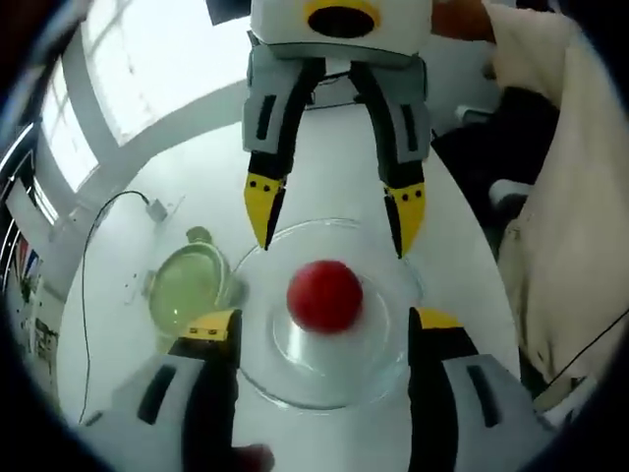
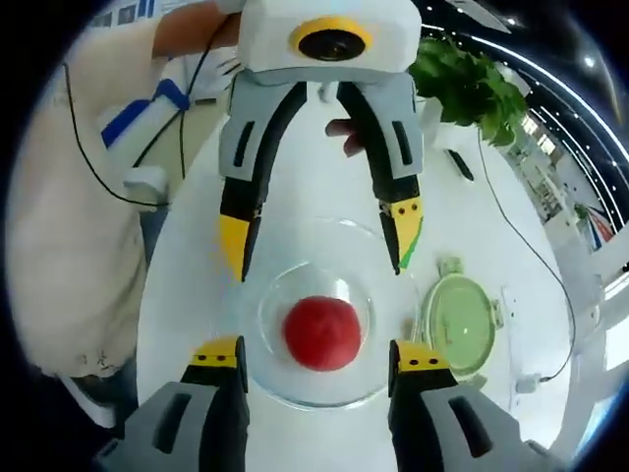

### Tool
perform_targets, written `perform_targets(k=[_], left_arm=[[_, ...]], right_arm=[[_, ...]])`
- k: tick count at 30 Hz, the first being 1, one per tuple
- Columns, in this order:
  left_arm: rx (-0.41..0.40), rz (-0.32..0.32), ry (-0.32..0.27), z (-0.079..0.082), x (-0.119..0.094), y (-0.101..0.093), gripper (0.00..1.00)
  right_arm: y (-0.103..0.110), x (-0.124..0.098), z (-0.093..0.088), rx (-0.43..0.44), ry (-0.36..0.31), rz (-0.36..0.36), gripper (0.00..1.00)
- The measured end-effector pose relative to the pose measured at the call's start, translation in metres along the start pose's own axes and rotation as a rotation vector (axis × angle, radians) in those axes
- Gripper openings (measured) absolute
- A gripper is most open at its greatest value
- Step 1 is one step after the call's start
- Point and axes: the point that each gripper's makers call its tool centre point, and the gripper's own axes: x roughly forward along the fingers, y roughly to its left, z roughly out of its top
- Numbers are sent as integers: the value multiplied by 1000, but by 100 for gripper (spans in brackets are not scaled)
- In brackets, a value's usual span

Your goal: Open container latches remove lid place lid upside down on tabletop take tomato from container place on tabletop

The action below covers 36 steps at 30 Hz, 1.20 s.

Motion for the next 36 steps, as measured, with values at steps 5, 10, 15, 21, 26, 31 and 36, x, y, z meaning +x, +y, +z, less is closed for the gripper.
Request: perform_targets(k=[5,10,15,21,26,31,36], left_arm=[[-3,-19,30,-5,17,-4,63],[-19,-32,35,-11,27,4,62],[-36,-47,47,-12,37,-2,61],[-24,-65,63,-18,47,-2,61],[-51,-65,66,-22,48,-2,60],[-71,-63,36,-24,54,-5,57],[-79,-52,17,-24,55,-3,52]], right_arm=[[-4,12,-6,9,32,3,52],[2,23,-10,2,57,21,52],[7,34,-13,-2,76,36,51],[8,44,-15,1,87,53,50],[8,49,-21,8,99,57,50],[4,56,-23,13,94,63,50],[7,60,-25,13,94,67,47]])
